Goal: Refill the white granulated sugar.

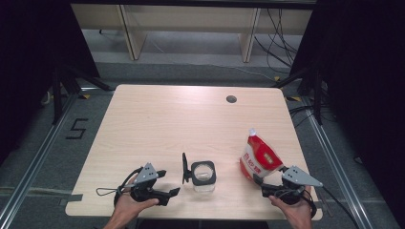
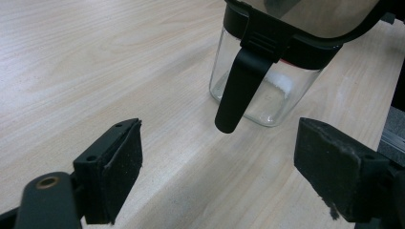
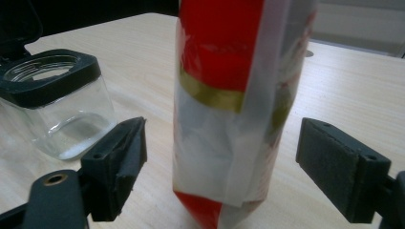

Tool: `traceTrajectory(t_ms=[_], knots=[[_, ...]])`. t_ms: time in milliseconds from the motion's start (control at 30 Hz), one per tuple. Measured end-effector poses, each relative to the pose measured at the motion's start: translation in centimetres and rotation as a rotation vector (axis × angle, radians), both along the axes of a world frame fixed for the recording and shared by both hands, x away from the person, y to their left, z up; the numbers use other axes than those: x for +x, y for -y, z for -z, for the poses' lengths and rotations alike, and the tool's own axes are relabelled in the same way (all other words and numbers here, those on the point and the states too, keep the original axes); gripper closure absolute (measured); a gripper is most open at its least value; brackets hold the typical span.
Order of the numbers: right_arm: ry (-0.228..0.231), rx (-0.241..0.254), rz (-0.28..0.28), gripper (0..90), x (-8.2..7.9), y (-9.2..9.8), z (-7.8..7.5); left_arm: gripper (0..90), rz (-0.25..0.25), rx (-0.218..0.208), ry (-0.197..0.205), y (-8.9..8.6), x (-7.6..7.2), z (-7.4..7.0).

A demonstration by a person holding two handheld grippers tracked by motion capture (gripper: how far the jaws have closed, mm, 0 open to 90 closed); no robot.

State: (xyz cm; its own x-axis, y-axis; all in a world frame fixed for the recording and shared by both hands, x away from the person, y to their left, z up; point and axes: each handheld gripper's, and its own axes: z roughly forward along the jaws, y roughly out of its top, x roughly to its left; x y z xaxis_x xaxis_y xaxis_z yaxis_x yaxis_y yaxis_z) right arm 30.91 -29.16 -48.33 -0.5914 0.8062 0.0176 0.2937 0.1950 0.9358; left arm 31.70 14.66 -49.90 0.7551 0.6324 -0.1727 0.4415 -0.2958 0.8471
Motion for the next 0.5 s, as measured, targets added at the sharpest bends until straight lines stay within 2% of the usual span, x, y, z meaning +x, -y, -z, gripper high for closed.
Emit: traceTrajectory(t_ms=[33,67,167,200,233,267,300,333,367,433,467,500], knots=[[-0.013,0.011,0.007,20.5,0.0,-0.2,0.0,16.4,-0.007,-0.006,-0.008,0.1,0.0,0.0],[-0.019,0.005,0.009,21.8,0.1,-0.3,0.0,16.3,0.006,0.008,0.004,0.0,0.1,0.0],[-0.005,0.004,-0.003,27.1,0.5,-0.3,0.1,16.4,0.006,0.015,0.01,0.0,0.0,0.1],[-0.028,0.011,0.003,29.5,0.4,-0.5,0.2,16.4,0.013,0.017,0.002,0.0,0.0,0.1],[-0.01,-0.005,-0.017,35.4,0.8,-0.4,0.2,16.3,0.004,0.02,-0.004,0.1,-0.1,0.0],[-0.006,-0.01,-0.007,36.4,0.9,-0.4,0.3,16.4,0.007,0.011,0.007,0.1,0.0,0.1],[-0.007,-0.017,-0.023,36.8,1.0,-0.3,0.2,16.4,0.006,0.003,0.007,0.1,0.0,0.1],[0.007,-0.017,-0.029,37.3,1.2,-0.3,0.2,16.4,0.017,0.013,0.002,0.0,0.1,0.1],[-0.021,-0.003,-0.026,37.7,1.1,-0.3,0.2,16.3,0.014,0.008,0.001,0.0,0.1,0.1],[-0.018,-0.008,-0.042,38.1,1.4,-0.1,0.1,16.3,0.008,0.009,-0.009,0.0,0.1,0.1],[-0.031,-0.004,-0.042,38.2,1.3,-0.2,0.1,16.3,0.005,0.003,-0.015,0.1,0.1,0.2],[-0.019,-0.024,-0.065,38.3,1.7,0.1,0.0,16.3,0.007,0.005,-0.015,0.1,0.1,0.2]])
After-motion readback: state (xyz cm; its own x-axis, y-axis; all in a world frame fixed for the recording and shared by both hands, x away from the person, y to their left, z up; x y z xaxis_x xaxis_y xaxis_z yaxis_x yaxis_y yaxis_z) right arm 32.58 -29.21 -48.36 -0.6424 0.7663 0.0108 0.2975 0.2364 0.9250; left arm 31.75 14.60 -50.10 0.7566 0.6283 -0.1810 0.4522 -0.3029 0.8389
